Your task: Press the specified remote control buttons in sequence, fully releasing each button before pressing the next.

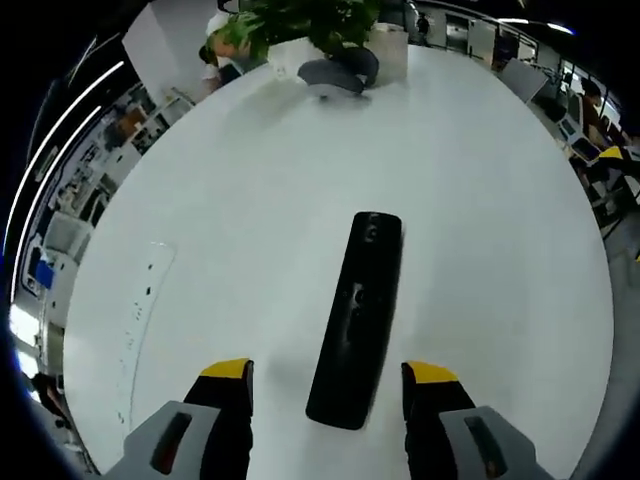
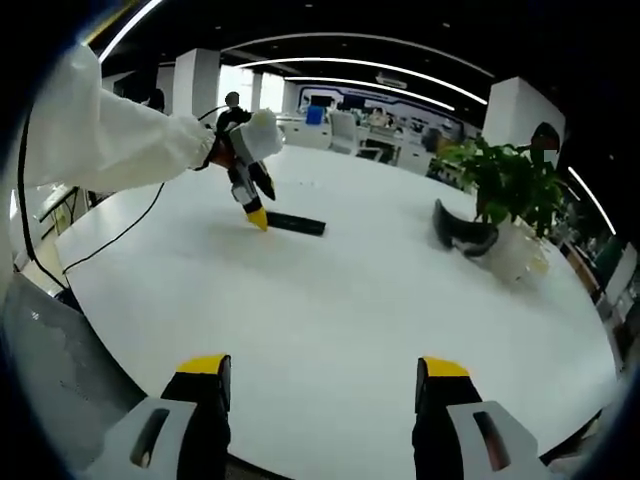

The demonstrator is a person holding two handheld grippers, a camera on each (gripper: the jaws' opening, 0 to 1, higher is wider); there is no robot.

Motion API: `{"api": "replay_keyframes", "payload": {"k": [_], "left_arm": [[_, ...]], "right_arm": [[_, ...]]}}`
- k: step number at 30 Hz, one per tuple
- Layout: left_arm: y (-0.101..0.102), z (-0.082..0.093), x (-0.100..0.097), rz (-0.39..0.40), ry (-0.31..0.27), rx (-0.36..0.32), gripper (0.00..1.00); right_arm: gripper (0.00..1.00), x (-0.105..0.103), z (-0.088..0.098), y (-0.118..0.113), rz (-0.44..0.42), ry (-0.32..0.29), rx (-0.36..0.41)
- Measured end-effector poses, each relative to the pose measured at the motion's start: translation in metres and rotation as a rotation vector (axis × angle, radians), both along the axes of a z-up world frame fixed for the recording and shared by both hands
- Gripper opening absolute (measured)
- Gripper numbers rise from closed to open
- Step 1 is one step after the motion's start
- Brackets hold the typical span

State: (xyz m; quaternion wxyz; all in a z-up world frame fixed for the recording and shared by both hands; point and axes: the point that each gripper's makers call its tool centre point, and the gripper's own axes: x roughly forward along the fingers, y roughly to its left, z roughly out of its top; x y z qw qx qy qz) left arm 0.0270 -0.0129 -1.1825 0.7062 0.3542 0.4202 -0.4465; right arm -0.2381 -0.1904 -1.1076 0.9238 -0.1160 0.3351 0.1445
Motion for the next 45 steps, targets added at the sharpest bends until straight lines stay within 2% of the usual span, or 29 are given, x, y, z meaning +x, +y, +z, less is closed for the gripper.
{"api": "replay_keyframes", "payload": {"k": [7, 8, 9, 12, 17, 21, 23, 26, 29, 36, 45], "left_arm": [[0.000, -0.006, -0.002, 0.000, 0.124, 0.007, 0.56], [-0.002, -0.008, -0.009, -0.011, 0.178, 0.002, 0.53], [-0.001, -0.006, -0.003, -0.004, 0.144, 0.012, 0.53], [-0.003, -0.008, -0.005, -0.015, 0.160, 0.044, 0.53], [-0.001, -0.009, -0.005, -0.026, 0.161, 0.045, 0.51], [-0.005, -0.009, -0.013, -0.061, 0.161, 0.068, 0.42], [-0.004, -0.010, -0.006, -0.061, 0.166, 0.081, 0.38], [-0.003, -0.009, -0.008, -0.062, 0.168, 0.099, 0.32], [-0.004, -0.010, -0.012, -0.089, 0.147, 0.127, 0.24], [-0.001, -0.010, -0.015, -0.056, 0.142, 0.107, 0.23], [-0.001, -0.011, -0.034, -0.078, 0.158, 0.163, 0.23]], "right_arm": [[0.74, -0.001, 0.000, 0.001, 0.009, 0.003, -0.006], [0.74, 0.000, 0.000, 0.001, 0.008, 0.001, -0.007], [0.74, 0.000, 0.000, 0.001, 0.005, -0.001, -0.006], [0.74, 0.000, 0.001, 0.000, -0.001, -0.002, -0.003], [0.74, 0.000, 0.002, 0.001, 0.007, -0.012, 0.002], [0.74, 0.000, 0.004, 0.002, 0.010, -0.022, 0.011], [0.74, 0.000, 0.005, 0.003, 0.012, -0.022, 0.013], [0.74, -0.001, 0.006, 0.004, 0.017, -0.029, 0.016], [0.74, 0.000, 0.007, 0.003, 0.012, -0.032, 0.016], [0.73, 0.001, 0.009, 0.003, 0.005, -0.041, 0.013], [0.74, 0.001, 0.011, 0.001, -0.003, -0.055, 0.020]]}}
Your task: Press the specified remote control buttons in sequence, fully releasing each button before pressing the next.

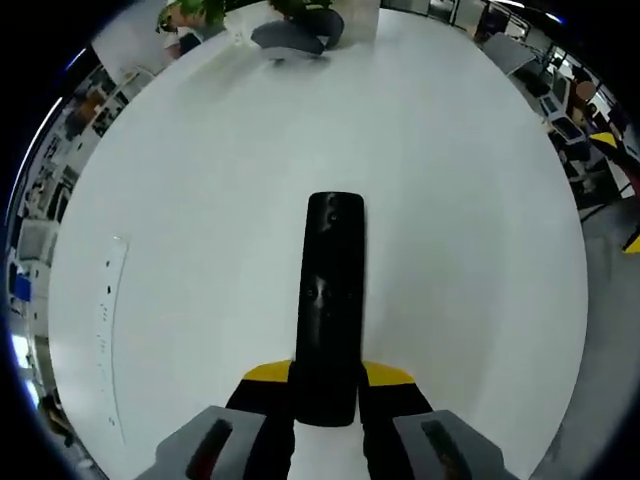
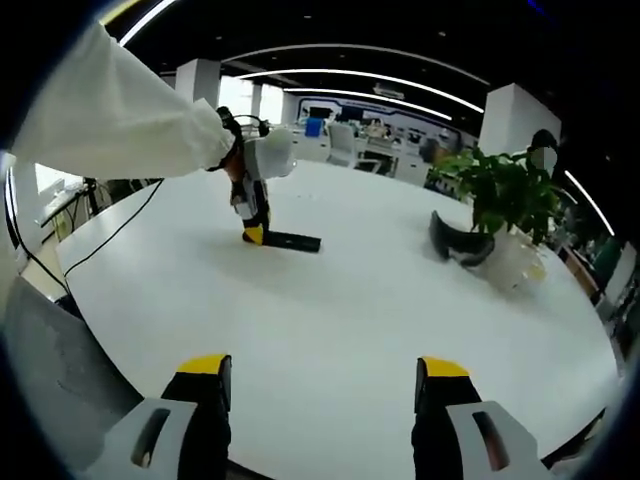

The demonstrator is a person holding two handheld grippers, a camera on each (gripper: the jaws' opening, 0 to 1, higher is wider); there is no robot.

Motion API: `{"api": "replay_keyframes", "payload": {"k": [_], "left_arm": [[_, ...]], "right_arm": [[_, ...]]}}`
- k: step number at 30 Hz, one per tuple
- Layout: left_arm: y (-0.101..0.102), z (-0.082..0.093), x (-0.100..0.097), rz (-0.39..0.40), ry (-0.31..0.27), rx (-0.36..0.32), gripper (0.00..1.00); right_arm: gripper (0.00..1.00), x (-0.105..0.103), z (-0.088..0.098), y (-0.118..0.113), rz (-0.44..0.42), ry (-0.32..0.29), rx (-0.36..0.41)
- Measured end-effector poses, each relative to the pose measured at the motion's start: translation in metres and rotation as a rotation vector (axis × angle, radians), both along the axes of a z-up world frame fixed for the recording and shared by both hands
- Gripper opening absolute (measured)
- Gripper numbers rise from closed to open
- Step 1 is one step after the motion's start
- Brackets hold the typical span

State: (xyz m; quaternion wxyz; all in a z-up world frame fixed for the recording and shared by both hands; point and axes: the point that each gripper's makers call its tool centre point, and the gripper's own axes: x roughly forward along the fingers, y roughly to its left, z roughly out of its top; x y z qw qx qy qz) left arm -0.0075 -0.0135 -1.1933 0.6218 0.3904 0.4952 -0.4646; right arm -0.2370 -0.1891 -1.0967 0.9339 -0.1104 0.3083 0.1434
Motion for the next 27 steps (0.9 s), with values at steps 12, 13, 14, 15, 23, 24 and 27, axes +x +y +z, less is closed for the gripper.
{"api": "replay_keyframes", "payload": {"k": [12, 13, 14, 15, 23, 24, 27], "left_arm": [[0.001, 0.000, -0.028, 0.003, -0.010, 0.006, 0.23], [0.001, -0.001, -0.030, 0.010, -0.012, 0.004, 0.23], [0.001, -0.001, -0.031, 0.017, -0.011, 0.003, 0.23], [0.001, -0.001, -0.033, 0.019, -0.010, 0.002, 0.23], [0.000, -0.002, -0.044, 0.010, 0.000, 0.032, 0.23], [0.000, -0.003, -0.045, 0.011, 0.001, 0.032, 0.23], [-0.001, -0.003, -0.052, 0.005, 0.006, 0.040, 0.23]], "right_arm": [[0.73, -0.001, 0.000, 0.002, 0.011, -0.006, 0.002], [0.73, -0.001, 0.000, 0.002, 0.012, -0.006, 0.004], [0.73, -0.001, 0.000, 0.002, 0.014, -0.008, 0.006], [0.73, -0.002, 0.000, 0.003, 0.015, -0.009, 0.006], [0.73, -0.002, 0.000, 0.003, 0.021, -0.011, 0.008], [0.73, -0.002, 0.000, 0.003, 0.021, -0.012, 0.011], [0.72, -0.002, 0.000, 0.003, 0.020, -0.012, 0.018]]}}
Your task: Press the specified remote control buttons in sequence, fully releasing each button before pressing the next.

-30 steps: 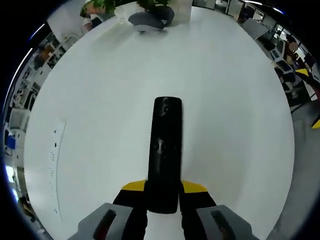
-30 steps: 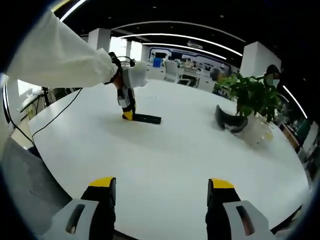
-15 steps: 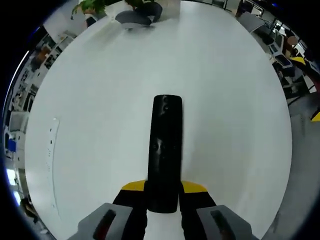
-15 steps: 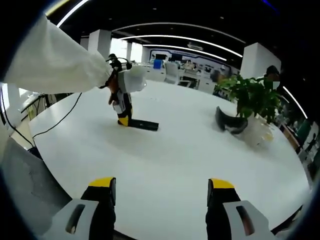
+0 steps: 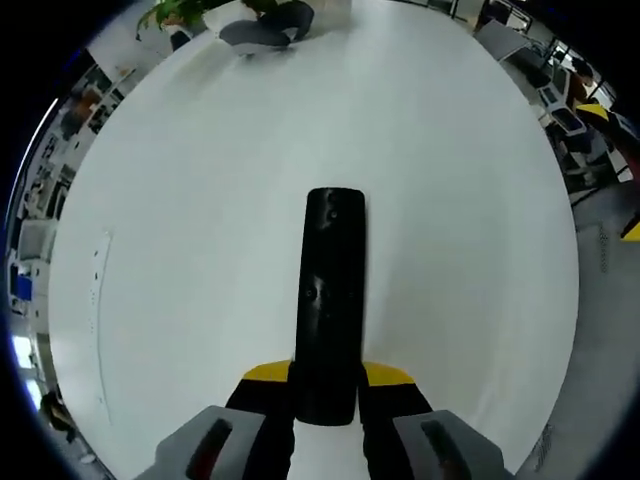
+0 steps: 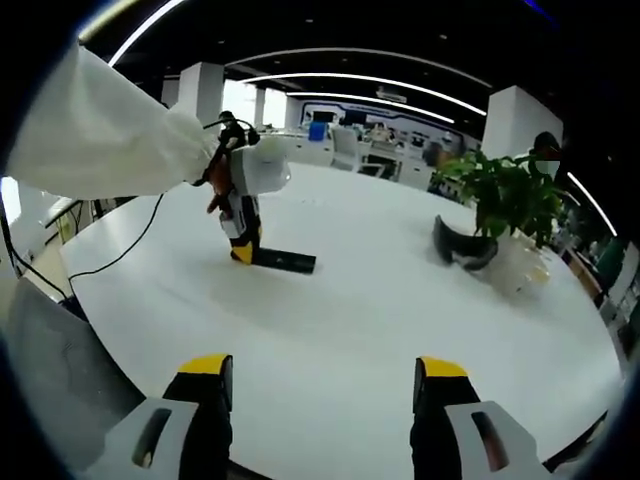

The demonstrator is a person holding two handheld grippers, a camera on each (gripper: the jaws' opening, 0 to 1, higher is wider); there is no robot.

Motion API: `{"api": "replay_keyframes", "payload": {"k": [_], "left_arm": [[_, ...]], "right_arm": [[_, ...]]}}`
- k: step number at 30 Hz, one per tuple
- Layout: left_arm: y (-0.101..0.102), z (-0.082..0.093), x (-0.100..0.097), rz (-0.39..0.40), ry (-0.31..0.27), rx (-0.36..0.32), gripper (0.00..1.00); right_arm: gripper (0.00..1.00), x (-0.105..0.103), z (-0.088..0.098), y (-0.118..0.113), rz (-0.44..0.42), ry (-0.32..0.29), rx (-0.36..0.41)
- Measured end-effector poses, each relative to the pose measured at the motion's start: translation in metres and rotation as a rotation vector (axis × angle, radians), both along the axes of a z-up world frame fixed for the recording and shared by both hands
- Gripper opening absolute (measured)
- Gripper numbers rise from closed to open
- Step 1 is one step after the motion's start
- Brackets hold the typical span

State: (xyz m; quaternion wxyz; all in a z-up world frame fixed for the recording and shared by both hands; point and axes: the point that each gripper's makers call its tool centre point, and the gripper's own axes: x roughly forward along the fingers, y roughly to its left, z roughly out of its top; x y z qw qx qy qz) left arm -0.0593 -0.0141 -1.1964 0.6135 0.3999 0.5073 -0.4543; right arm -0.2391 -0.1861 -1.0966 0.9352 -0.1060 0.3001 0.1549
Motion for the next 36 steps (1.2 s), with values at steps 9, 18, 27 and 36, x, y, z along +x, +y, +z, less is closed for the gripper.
{"api": "replay_keyframes", "payload": {"k": [9, 18, 27, 36], "left_arm": [[0.000, -0.001, -0.019, 0.004, -0.001, 0.006, 0.23], [0.001, -0.001, -0.031, 0.028, -0.008, -0.026, 0.23], [0.000, -0.001, -0.046, 0.036, -0.012, -0.059, 0.23], [-0.003, -0.001, -0.066, 0.028, -0.006, -0.045, 0.23]], "right_arm": [[0.69, -0.001, -0.001, 0.003, 0.011, -0.002, 0.004], [0.65, -0.002, -0.001, 0.005, 0.021, -0.001, 0.002], [0.60, -0.002, 0.003, 0.006, 0.021, -0.013, 0.019], [0.47, -0.004, 0.004, 0.008, 0.030, -0.010, 0.040]]}}
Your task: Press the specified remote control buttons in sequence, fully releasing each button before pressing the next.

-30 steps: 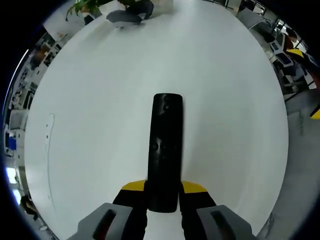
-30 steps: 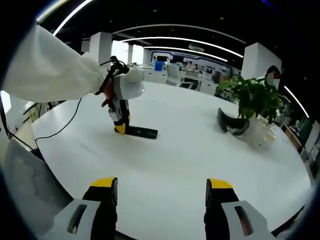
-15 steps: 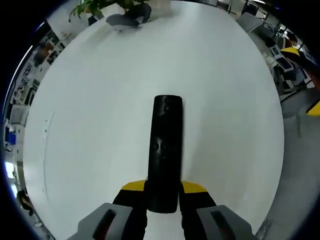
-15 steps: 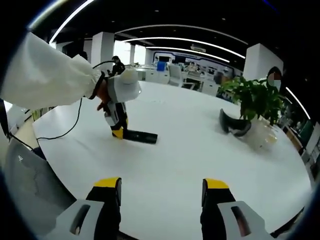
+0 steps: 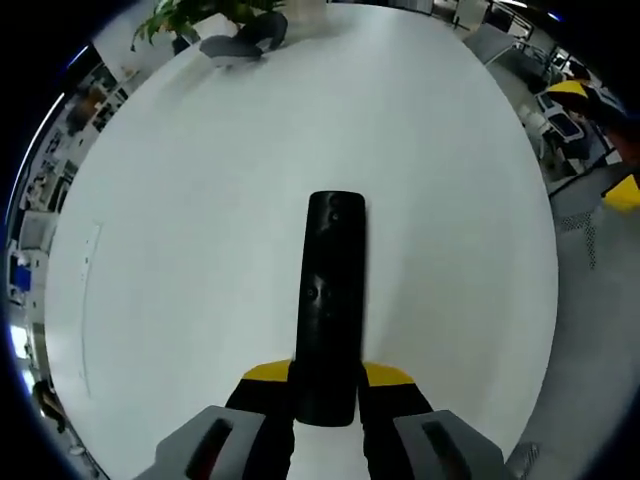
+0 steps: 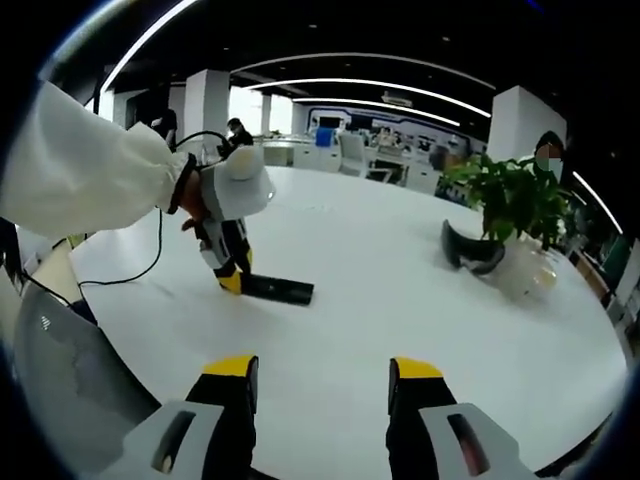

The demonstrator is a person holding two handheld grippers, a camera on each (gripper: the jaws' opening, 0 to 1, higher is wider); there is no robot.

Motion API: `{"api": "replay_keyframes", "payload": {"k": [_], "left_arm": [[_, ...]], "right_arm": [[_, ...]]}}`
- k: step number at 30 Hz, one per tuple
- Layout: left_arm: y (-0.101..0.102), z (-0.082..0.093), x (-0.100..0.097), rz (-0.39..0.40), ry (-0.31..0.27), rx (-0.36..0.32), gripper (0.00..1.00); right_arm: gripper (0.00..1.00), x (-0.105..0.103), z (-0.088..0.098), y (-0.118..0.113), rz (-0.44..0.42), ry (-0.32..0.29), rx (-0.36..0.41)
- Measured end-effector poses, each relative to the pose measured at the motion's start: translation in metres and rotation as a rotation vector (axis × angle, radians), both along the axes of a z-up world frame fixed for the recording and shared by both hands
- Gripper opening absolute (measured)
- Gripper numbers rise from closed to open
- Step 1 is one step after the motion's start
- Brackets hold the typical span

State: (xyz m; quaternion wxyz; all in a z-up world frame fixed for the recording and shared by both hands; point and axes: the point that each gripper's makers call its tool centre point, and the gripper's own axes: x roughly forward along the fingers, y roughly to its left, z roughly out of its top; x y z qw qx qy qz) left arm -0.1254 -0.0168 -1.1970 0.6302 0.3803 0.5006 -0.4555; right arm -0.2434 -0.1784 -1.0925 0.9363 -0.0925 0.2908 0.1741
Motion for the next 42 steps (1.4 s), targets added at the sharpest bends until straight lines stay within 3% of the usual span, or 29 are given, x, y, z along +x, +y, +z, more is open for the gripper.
{"api": "replay_keyframes", "payload": {"k": [10, 29, 33, 42], "left_arm": [[-0.004, 0.000, -0.023, -0.024, -0.005, 0.005, 0.23], [-0.007, -0.001, -0.064, -0.039, 0.002, 0.021, 0.23], [-0.008, -0.001, -0.070, -0.029, -0.002, 0.002, 0.23], [-0.010, -0.001, -0.088, -0.030, -0.006, -0.026, 0.23]], "right_arm": [[0.35, -0.006, 0.000, 0.012, 0.056, 0.010, 0.004], [0.30, -0.007, 0.001, 0.015, 0.068, 0.005, 0.000], [0.21, -0.009, 0.000, 0.017, 0.067, 0.030, 0.022], [0.13, -0.010, -0.001, 0.023, 0.089, 0.063, 0.055]]}}
